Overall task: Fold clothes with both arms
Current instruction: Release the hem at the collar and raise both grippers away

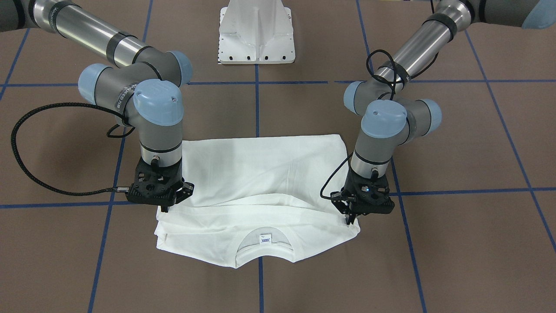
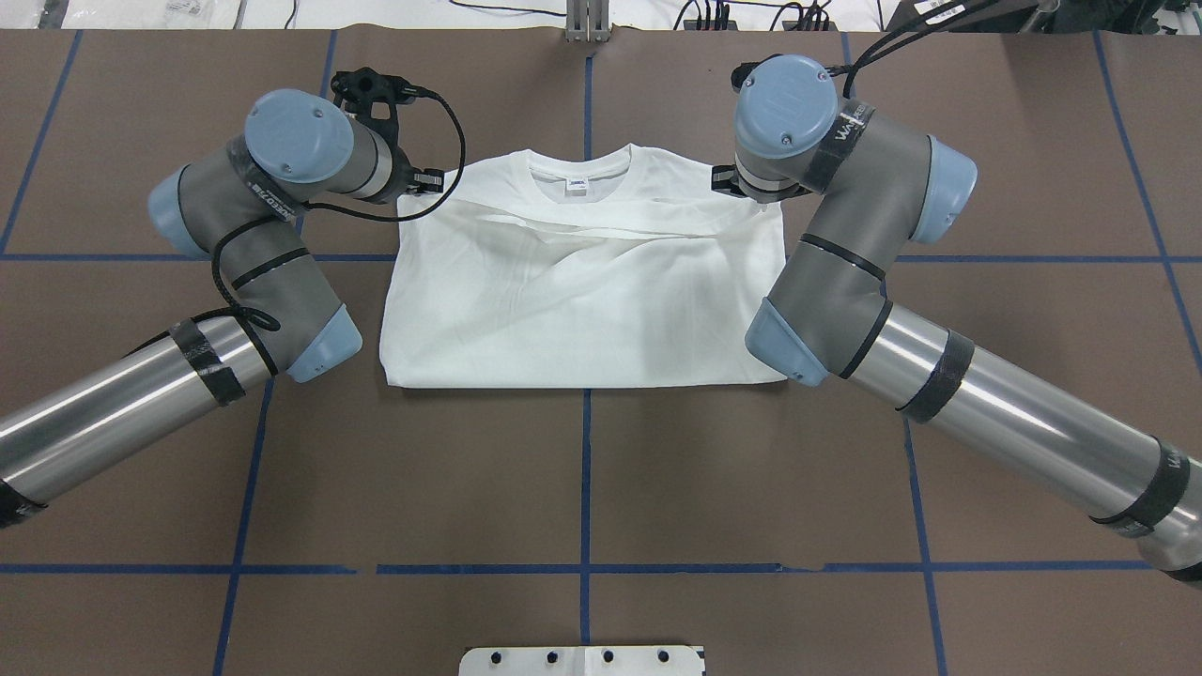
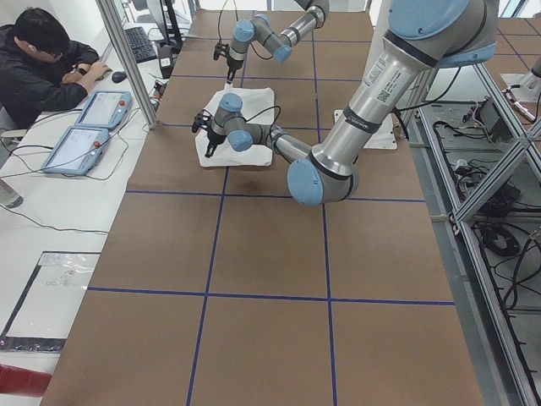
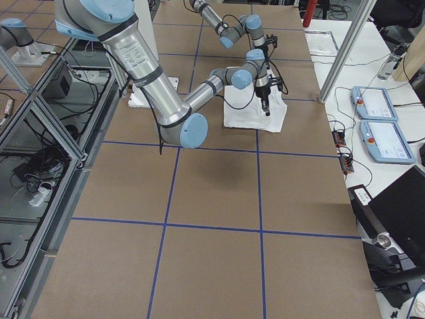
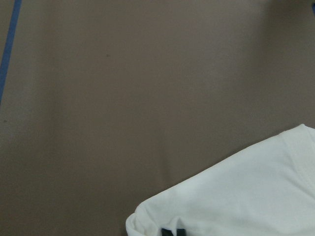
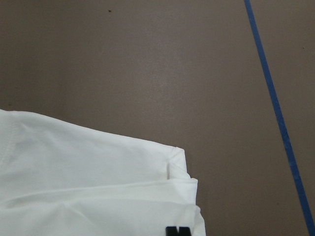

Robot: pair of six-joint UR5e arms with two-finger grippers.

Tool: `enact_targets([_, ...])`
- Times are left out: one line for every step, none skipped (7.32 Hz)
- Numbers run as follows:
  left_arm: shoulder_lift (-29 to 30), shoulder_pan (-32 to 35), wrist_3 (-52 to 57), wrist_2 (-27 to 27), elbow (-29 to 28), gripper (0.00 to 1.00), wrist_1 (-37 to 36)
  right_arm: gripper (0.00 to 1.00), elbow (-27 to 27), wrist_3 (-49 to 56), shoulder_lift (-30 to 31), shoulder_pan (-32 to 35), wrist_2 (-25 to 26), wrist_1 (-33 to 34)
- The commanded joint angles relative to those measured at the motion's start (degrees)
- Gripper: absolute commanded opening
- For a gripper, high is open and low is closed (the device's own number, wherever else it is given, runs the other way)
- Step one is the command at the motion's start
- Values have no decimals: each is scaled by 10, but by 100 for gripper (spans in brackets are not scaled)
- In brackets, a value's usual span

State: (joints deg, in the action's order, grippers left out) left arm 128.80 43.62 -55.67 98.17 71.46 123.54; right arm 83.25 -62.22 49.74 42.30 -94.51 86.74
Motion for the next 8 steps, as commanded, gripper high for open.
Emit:
enact_targets([0, 2, 1, 0, 3, 0, 0, 0, 1, 7, 2, 18, 0, 0])
enact_targets([0, 6, 19, 0, 3, 0, -1, 0, 0, 28, 2, 28, 0, 0])
enact_targets([0, 12, 28, 0, 3, 0, -1, 0, -1, 29, 2, 34, 0, 0])
enact_targets([0, 16, 28, 0, 3, 0, -2, 0, 0, 30, 2, 36, 0, 0])
enact_targets([0, 18, 28, 0, 3, 0, -2, 0, -1, 29, 2, 38, 0, 0])
enact_targets([0, 19, 28, 0, 3, 0, -2, 0, -2, 29, 2, 38, 0, 0])
enact_targets([0, 19, 28, 1, 3, 21, -1, 41, -3, 24, 1, 37, 0, 0])
enact_targets([-9, 19, 37, 2, 7, 99, 13, 99, -13, 23, -2, 30, 5, -10])
